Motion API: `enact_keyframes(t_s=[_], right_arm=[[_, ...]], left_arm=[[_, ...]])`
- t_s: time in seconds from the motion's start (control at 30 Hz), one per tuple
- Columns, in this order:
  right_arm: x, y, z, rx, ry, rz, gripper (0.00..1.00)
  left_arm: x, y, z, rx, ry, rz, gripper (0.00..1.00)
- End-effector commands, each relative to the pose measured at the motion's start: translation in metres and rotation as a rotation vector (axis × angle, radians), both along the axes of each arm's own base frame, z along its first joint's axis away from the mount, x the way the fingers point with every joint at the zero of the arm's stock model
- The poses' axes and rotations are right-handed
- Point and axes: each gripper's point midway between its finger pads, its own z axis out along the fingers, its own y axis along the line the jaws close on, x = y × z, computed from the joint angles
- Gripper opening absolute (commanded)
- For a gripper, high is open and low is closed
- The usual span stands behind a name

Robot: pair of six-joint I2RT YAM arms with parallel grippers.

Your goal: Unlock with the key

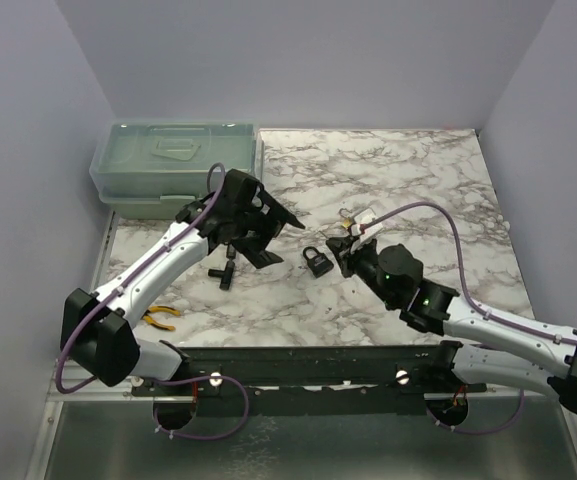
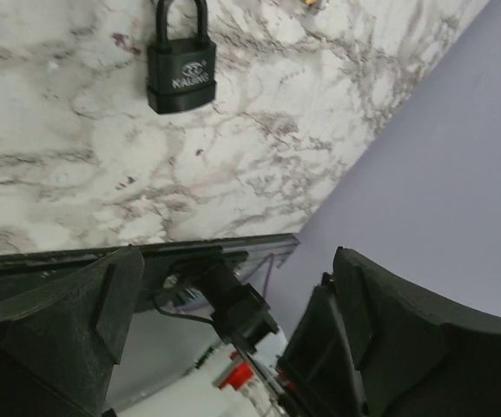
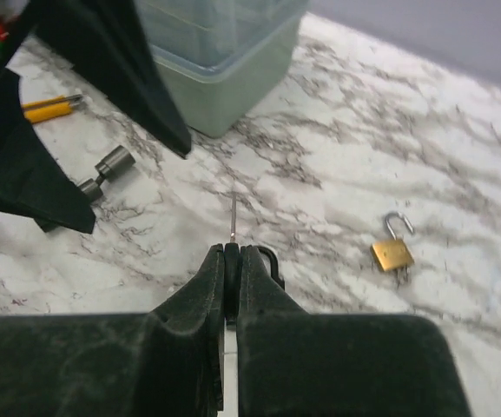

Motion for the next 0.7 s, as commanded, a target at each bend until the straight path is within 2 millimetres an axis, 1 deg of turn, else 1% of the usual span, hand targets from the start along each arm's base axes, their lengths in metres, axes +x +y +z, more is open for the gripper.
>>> enact_keyframes(t_s=[0.0,0.03,0.07,0.13,0.17,0.23,0.33,0.43,0.67], right_arm=[[0.007,-0.050,-0.013,0.142,0.239,-0.346,0.00],[0.005,-0.063,-0.022,0.146,0.300,-0.404,0.00],[0.006,-0.071,-0.023,0.186,0.347,-0.439,0.00],[0.005,-0.081,-0.026,0.261,0.431,-0.466,0.00],[0.002,-0.084,-0.028,0.293,0.476,-0.462,0.00],[0.000,-0.089,-0.028,0.346,0.532,-0.468,0.00],[-0.004,-0.098,-0.032,0.390,0.603,-0.500,0.00],[-0.004,-0.107,-0.037,0.425,0.662,-0.524,0.01],[-0.008,-0.120,-0.048,0.442,0.698,-0.542,0.01]], left_arm=[[0.009,0.017,-0.020,0.215,-0.099,-0.085,0.95],[0.012,0.018,-0.027,0.259,-0.101,-0.108,0.94],[0.012,0.017,-0.032,0.292,-0.096,-0.126,0.94],[0.013,0.011,-0.041,0.340,-0.092,-0.165,0.94],[0.012,0.008,-0.046,0.367,-0.082,-0.178,0.94],[0.009,-0.006,-0.056,0.413,-0.075,-0.224,0.94],[0.007,-0.025,-0.072,0.471,-0.076,-0.282,0.99],[0.013,-0.035,-0.087,0.526,-0.080,-0.298,0.99],[0.023,-0.049,-0.124,0.592,-0.020,-0.340,0.99]])
